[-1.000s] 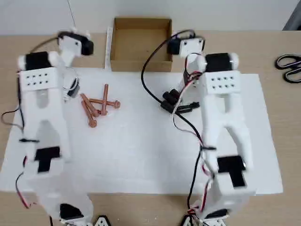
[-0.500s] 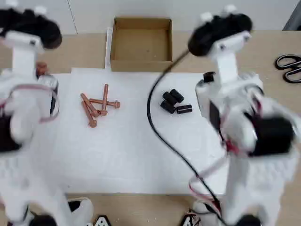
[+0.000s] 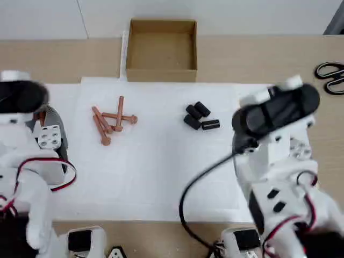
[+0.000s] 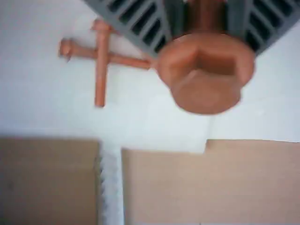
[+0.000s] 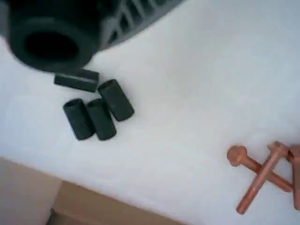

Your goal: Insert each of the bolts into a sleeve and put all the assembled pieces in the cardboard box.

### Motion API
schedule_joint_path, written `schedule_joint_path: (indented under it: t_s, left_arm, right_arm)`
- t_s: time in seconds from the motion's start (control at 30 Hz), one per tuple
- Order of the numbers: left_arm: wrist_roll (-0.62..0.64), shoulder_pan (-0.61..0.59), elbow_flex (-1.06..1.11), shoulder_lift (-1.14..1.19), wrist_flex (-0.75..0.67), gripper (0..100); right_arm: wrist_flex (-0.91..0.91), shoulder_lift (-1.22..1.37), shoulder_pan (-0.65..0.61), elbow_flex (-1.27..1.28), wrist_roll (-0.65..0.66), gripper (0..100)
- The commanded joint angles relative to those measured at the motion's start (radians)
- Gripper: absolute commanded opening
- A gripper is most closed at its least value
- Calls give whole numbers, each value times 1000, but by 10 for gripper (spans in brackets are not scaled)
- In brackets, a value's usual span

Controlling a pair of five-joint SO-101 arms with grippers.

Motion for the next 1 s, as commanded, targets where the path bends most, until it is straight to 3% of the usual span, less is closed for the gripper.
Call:
schedule_joint_path:
  t_s: [0.0,0.2,0.33,0.5,0.7,0.97]
  left_arm:
    - [92,5,145,-81,-166,6]
    - [166,12,354,-153,-336,6]
    - [252,130,397,-155,-348,6]
    - [348,308,420,-152,-414,6]
    - [411,373,547,-153,-585,6]
    - [411,479,584,-161,-592,6]
  right_arm:
    - [-163,-105,-4,215,-61,4]
    - [-524,-242,-4,641,-66,4]
    - [-688,-294,-28,850,-66,4]
    - [-797,-329,-176,1013,-64,4]
    - [-977,-335,-329,1180,-68,3]
    - [-1017,-335,-418,1234,-68,3]
